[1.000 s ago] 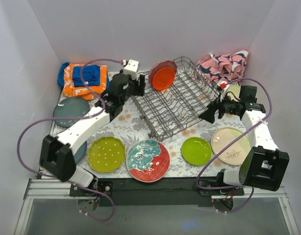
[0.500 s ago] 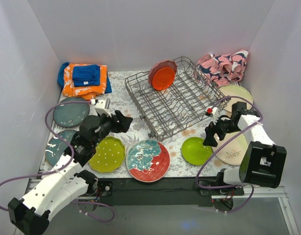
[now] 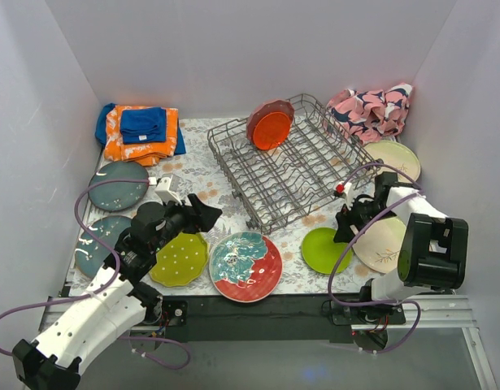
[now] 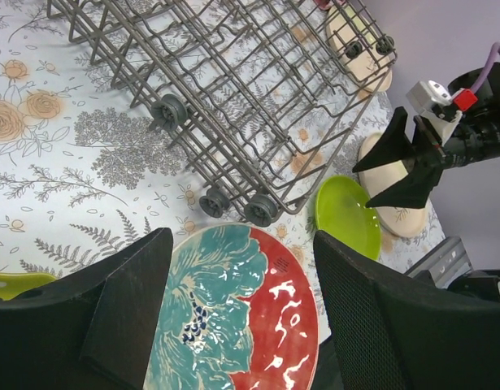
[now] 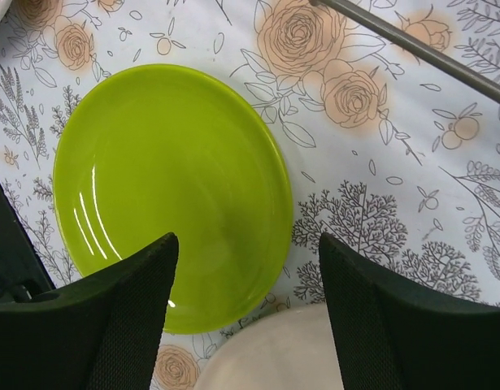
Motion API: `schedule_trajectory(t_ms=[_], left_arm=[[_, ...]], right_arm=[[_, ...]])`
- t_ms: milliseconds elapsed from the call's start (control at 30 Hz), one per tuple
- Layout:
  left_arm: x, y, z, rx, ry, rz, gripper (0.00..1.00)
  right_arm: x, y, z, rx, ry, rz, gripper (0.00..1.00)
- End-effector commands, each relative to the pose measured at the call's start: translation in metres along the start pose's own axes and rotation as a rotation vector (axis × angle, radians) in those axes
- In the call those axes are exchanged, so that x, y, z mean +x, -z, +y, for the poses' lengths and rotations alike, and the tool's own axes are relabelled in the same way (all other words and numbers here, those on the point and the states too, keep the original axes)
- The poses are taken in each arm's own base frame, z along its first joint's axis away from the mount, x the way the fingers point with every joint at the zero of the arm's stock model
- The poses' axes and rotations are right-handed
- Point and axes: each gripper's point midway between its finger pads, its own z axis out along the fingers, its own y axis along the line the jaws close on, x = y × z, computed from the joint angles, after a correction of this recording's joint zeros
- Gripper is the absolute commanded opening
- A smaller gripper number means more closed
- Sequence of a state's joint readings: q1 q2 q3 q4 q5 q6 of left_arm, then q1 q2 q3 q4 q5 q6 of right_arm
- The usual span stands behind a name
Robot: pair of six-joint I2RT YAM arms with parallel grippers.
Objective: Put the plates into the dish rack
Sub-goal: Grab a plate with the right arm
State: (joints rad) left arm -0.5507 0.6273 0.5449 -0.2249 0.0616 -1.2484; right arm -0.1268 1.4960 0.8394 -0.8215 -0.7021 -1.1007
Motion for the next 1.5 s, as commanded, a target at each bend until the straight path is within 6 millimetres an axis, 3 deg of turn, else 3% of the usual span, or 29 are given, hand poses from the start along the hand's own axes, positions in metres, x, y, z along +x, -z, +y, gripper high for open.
schedule_trajectory(t_ms=[0, 467, 867, 1033, 1467], left_arm=[[-0.002, 0.001, -0.009, 0.039, 0.026, 0.001, 0.68], [-0.002, 0.002, -0.023, 0.105, 0.058, 0.021, 0.68], [-0.002, -0.001, -0.051, 0.227, 0.079, 0.085, 0.68], [0.005, -0.008, -0.062, 0.275, 0.082, 0.158, 0.68], [0.021, -0.015, -0.084, 0.397, 0.103, 0.314, 0.68]], right_arm=[[0.007, -0.012, -0.002, -0.013, 0.021, 0.002, 0.74], [0.015, -0.020, -0.014, -0.026, -0.060, 0.041, 0.51], [0.013, -0.020, -0.016, -0.026, -0.081, 0.040, 0.21], [0.006, -0.019, -0.016, -0.036, -0.081, 0.016, 0.03], [-0.025, 0.007, -0.006, -0.056, -0.085, -0.017, 0.01]])
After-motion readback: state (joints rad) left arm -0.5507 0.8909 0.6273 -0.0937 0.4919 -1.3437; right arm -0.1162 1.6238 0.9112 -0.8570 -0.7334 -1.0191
